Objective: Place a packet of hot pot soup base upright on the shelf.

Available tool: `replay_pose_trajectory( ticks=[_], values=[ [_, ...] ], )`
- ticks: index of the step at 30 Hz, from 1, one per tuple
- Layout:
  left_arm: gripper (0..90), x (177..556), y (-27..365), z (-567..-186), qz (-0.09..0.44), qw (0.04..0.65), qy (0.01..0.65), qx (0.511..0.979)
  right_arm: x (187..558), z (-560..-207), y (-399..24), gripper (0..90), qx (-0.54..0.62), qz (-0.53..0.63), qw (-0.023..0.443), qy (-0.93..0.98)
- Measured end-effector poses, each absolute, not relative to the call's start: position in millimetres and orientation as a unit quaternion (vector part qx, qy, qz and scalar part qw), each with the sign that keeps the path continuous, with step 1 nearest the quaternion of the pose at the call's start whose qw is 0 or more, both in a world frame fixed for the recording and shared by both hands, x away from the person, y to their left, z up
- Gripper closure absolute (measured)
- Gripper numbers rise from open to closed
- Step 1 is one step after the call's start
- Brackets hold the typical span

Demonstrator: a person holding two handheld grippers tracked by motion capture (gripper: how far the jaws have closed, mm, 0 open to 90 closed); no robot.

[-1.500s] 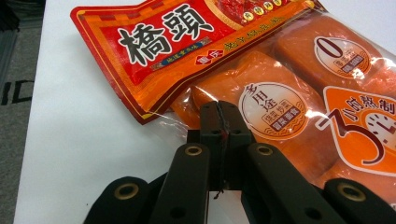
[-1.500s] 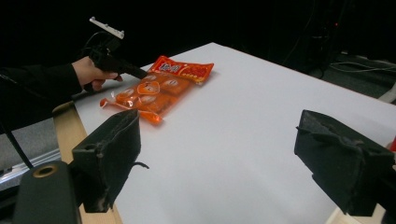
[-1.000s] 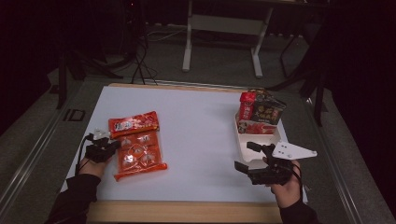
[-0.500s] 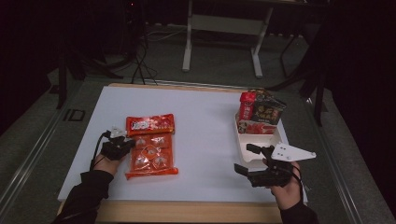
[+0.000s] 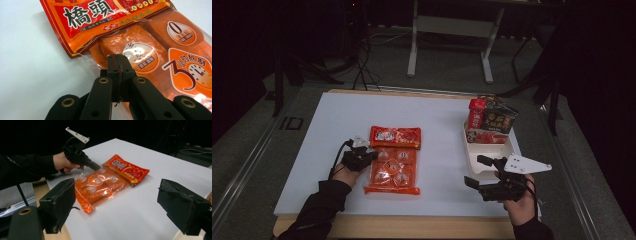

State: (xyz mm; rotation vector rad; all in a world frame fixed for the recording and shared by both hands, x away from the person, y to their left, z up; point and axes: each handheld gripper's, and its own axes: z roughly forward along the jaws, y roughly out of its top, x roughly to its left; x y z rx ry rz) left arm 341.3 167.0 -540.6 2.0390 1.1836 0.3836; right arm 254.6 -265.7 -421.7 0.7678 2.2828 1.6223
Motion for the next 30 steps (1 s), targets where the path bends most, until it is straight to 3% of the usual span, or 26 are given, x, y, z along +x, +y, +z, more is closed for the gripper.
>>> replay_pose_trajectory(
  ticks=[30],
  values=[
    [90.0,321.6,98.6,-538.3,0.097,0.383,0.390,0.832,255.0,-422.8,-266.4,14.9,0.264,0.555,0.115,0.781]
  ],
)
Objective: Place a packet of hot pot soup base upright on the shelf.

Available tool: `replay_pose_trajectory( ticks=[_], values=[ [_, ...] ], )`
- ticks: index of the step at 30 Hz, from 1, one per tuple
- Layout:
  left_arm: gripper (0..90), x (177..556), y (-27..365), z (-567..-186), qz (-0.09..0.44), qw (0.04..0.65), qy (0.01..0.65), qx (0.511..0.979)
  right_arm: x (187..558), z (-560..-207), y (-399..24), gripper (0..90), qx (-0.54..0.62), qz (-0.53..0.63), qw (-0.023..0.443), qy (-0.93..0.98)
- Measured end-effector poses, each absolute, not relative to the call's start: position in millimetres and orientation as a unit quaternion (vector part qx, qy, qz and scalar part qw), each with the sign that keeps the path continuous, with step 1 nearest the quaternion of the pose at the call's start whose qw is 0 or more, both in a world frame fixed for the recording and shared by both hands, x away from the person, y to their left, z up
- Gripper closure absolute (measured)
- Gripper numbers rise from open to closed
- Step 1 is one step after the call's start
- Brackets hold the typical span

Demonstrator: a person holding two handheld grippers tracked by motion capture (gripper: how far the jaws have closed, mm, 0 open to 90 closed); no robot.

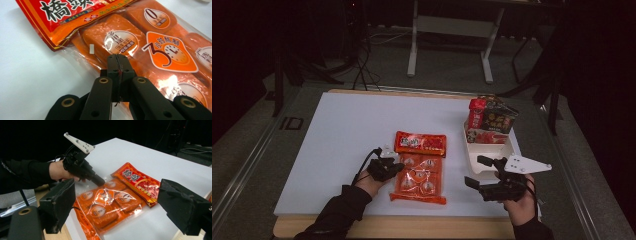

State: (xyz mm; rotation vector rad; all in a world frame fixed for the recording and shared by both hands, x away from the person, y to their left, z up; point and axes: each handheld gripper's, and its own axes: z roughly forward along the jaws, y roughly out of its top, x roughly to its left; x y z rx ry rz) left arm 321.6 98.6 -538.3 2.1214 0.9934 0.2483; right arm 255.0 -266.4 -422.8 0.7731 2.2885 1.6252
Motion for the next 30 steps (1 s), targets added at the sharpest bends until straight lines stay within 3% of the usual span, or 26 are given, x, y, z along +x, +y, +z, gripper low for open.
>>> replay_pose_trajectory(
  ticks=[30],
  values=[
    [89.9,293.1,96.0,-536.4,0.057,0.374,0.379,0.844,254.0,-421.7,-264.4,14.9,0.261,0.552,0.117,0.783]
  ],
)
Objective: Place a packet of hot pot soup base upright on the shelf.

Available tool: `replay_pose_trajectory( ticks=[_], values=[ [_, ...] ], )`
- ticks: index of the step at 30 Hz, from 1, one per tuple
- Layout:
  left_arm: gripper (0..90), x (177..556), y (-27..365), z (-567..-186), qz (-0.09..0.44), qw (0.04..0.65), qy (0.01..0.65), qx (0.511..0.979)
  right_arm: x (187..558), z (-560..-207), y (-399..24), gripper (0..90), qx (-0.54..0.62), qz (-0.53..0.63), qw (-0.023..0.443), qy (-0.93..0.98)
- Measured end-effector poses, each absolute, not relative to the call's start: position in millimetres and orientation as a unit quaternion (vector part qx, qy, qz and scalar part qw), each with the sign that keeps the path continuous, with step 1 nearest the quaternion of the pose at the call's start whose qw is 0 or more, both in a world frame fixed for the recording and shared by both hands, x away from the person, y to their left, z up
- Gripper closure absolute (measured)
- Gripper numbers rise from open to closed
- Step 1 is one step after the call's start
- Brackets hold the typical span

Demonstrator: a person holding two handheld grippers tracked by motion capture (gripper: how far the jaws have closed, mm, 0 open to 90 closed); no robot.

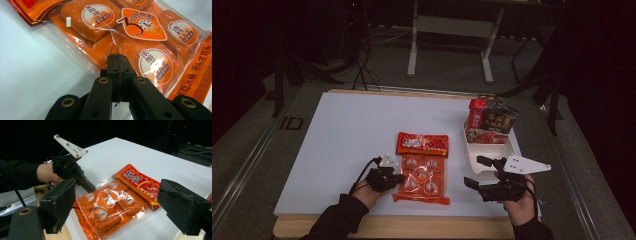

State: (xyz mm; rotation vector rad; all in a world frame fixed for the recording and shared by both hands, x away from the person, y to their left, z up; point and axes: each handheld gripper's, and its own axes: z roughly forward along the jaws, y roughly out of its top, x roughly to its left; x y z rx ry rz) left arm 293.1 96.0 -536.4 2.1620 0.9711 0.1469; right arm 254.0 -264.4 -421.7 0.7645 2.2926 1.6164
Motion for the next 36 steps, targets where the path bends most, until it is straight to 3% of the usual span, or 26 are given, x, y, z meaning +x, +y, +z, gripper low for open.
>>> replay_pose_trajectory(
  ticks=[12,14,21,23,26,27,29,30,31,34,35,36],
  values=[
    [89.3,292.0,84.4,-536.7,0.052,0.377,0.366,0.849,254.9,-423.1,-264.5,16.1,0.261,0.551,0.114,0.785],
    [84.4,292.6,85.7,-536.6,0.052,0.379,0.373,0.845,254.8,-422.8,-264.7,16.6,0.259,0.551,0.117,0.785],
    [79.4,293.5,91.1,-531.3,0.037,0.402,0.383,0.831,254.5,-422.4,-264.6,17.2,0.253,0.553,0.122,0.784],
    [71.3,293.6,93.9,-527.3,0.037,0.410,0.385,0.826,254.5,-422.6,-264.3,17.2,0.252,0.554,0.121,0.784],
    [66.6,293.6,98.2,-521.9,0.049,0.421,0.381,0.822,254.3,-423.1,-263.8,17.2,0.251,0.554,0.121,0.785],
    [53.2,293.9,100.6,-520.1,0.050,0.427,0.383,0.818,254.2,-423.5,-263.5,17.1,0.252,0.553,0.123,0.785],
    [48.5,294.6,104.5,-517.1,0.050,0.436,0.387,0.811,254.3,-423.7,-263.5,17.1,0.252,0.553,0.123,0.785],
    [36.9,294.7,105.8,-516.1,0.051,0.438,0.385,0.811,254.5,-424.1,-263.6,17.1,0.253,0.552,0.124,0.785],
    [31.4,294.5,106.4,-515.1,0.056,0.434,0.382,0.814,254.7,-424.2,-263.6,17.1,0.254,0.551,0.124,0.785],
    [24.1,293.8,106.5,-513.8,0.061,0.432,0.381,0.815,255.0,-424.4,-263.8,16.9,0.255,0.552,0.123,0.785],
    [15.9,293.8,106.9,-513.5,0.058,0.438,0.379,0.813,254.6,-424.1,-263.3,16.8,0.254,0.550,0.124,0.786],
    [15.9,294.0,107.4,-513.1,0.055,0.442,0.375,0.813,254.6,-424.1,-263.3,16.8,0.254,0.550,0.124,0.786]
  ],
)
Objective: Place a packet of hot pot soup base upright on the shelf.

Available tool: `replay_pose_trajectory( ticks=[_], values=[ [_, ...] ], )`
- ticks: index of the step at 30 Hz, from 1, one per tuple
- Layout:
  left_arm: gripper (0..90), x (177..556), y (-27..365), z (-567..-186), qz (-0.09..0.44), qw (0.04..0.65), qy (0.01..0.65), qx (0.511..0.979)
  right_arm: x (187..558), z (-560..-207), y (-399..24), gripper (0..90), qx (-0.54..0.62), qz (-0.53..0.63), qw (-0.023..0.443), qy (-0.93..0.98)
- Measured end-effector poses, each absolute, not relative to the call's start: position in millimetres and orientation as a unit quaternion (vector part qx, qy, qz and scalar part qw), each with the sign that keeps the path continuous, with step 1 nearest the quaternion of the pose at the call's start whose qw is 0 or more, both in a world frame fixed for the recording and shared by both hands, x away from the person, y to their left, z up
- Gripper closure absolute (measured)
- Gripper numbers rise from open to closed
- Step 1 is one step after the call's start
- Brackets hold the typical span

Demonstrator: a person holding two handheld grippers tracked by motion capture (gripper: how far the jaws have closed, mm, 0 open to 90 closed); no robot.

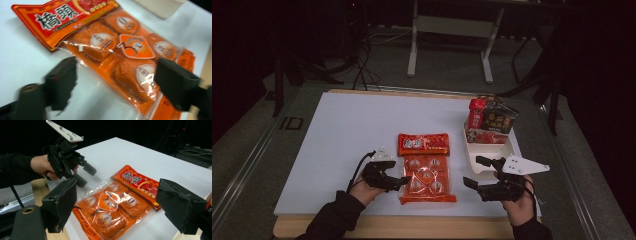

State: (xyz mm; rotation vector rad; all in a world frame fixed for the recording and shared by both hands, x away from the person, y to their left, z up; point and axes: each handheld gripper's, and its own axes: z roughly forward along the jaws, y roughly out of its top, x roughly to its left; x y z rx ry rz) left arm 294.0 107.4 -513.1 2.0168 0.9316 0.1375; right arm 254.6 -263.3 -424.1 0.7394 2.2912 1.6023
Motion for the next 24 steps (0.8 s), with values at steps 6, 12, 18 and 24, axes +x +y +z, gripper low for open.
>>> replay_pose_trajectory(
  ticks=[6,12,18,24],
  values=[
    [1.8,298.4,108.5,-513.2,0.073,0.449,0.391,0.800,254.2,-424.2,-263.0,16.7,0.252,0.550,0.123,0.787],
    [1.0,302.8,111.8,-509.9,0.087,0.457,0.402,0.788,254.3,-424.6,-262.7,16.7,0.252,0.549,0.123,0.787],
    [1.1,312.9,116.6,-507.2,0.047,0.458,0.422,0.781,254.2,-424.9,-263.2,16.6,0.252,0.548,0.122,0.788],
    [1.2,320.0,119.5,-505.4,0.061,0.449,0.429,0.781,254.4,-424.9,-263.6,16.6,0.252,0.550,0.122,0.787]
  ],
)
